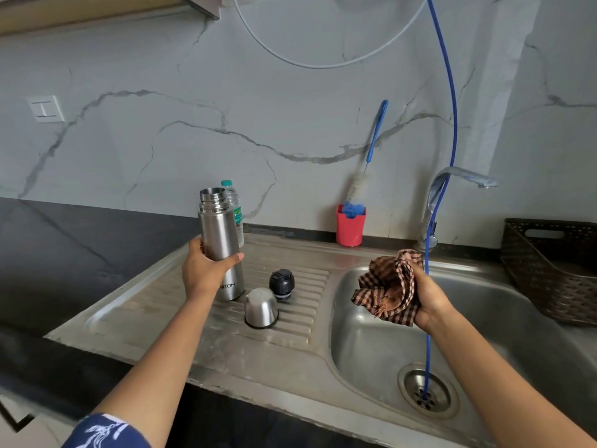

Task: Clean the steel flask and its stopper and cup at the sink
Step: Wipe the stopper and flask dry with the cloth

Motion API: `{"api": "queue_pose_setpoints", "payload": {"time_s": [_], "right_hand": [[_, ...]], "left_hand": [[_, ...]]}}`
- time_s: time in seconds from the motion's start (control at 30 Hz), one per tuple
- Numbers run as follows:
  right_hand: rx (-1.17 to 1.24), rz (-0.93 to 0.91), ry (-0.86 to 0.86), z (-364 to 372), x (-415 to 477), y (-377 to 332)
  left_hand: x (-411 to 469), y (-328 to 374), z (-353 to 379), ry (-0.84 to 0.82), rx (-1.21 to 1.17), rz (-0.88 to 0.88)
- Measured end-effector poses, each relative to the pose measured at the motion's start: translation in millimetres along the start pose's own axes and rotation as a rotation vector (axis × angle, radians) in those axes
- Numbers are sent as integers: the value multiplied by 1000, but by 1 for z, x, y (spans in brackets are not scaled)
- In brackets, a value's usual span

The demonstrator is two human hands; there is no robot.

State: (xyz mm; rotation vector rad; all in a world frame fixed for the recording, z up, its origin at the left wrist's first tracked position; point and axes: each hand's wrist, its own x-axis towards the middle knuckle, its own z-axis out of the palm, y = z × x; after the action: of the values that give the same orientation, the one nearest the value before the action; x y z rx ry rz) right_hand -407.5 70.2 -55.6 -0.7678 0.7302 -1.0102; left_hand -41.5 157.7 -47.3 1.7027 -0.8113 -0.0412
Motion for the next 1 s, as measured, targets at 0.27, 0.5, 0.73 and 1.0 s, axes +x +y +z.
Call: {"api": "queue_pose_setpoints", "payload": {"time_s": [0.27, 0.5, 0.73, 1.0], "right_hand": [[-5, -35, 45, 2, -4, -1], [15, -56, -5, 7, -15, -7], [61, -80, -138, 11, -48, -23], [-19, -267, -31, -19, -82, -62]], "left_hand": [[2, -6, -3, -100, 8, -3], [-55, 47, -38, 313, -392, 249], [-132, 133, 69, -662, -381, 264], [-190, 154, 129, -1027, -728, -98]]}}
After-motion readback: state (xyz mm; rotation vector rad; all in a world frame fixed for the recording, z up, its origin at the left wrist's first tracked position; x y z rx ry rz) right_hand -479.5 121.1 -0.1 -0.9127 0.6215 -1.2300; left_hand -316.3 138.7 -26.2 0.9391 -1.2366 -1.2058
